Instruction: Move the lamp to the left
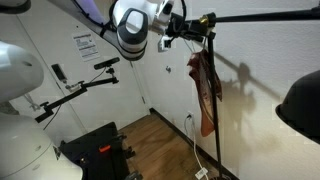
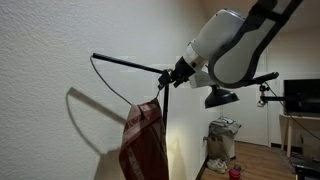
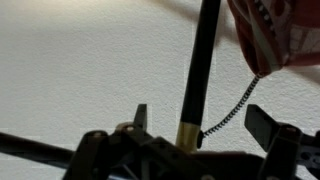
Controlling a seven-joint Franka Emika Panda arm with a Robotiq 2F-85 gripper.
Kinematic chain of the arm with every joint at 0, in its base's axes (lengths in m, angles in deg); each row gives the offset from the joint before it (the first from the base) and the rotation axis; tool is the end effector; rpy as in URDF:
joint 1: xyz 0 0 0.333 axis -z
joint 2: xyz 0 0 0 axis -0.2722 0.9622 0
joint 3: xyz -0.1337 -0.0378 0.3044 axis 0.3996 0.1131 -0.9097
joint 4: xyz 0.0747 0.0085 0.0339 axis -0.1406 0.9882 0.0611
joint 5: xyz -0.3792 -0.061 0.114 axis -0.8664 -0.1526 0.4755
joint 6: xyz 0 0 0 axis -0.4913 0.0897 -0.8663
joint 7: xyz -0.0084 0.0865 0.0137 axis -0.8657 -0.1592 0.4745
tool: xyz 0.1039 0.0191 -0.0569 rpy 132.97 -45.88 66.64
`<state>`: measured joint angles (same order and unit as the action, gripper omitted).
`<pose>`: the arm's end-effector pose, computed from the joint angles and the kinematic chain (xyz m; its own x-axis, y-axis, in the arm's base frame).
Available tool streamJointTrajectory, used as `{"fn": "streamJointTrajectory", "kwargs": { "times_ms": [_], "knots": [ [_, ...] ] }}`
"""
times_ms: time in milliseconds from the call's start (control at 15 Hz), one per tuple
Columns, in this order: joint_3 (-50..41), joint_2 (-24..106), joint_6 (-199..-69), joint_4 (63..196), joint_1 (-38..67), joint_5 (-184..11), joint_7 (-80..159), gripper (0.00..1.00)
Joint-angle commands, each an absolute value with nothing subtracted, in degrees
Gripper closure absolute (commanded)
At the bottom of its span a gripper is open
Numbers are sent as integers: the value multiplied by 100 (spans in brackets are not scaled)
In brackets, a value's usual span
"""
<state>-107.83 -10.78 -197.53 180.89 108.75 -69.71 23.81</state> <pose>0.5287 0.0577 0.3550 0.5394 -0.0192 0.8418 -0.2928 -0.9416 0.1662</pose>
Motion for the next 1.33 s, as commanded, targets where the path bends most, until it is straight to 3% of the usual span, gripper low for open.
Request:
{"fn": "streamJointTrajectory", "kwargs": {
  "times_ms": [0, 1000, 1067, 1133, 1267],
  "knots": [
    [-11083, -901, -19739, 17890, 11342, -7205, 2453, 0],
    [-11218, -1070, -19734, 17470, 11480, -7172, 2461, 0],
    [-11237, -1031, -19733, 17499, 11501, -7199, 2477, 25],
    [-11227, -1061, -19734, 17508, 11497, -7183, 2475, 25],
    [-11203, -1118, -19734, 17512, 11485, -7163, 2479, 42]
  ]
}}
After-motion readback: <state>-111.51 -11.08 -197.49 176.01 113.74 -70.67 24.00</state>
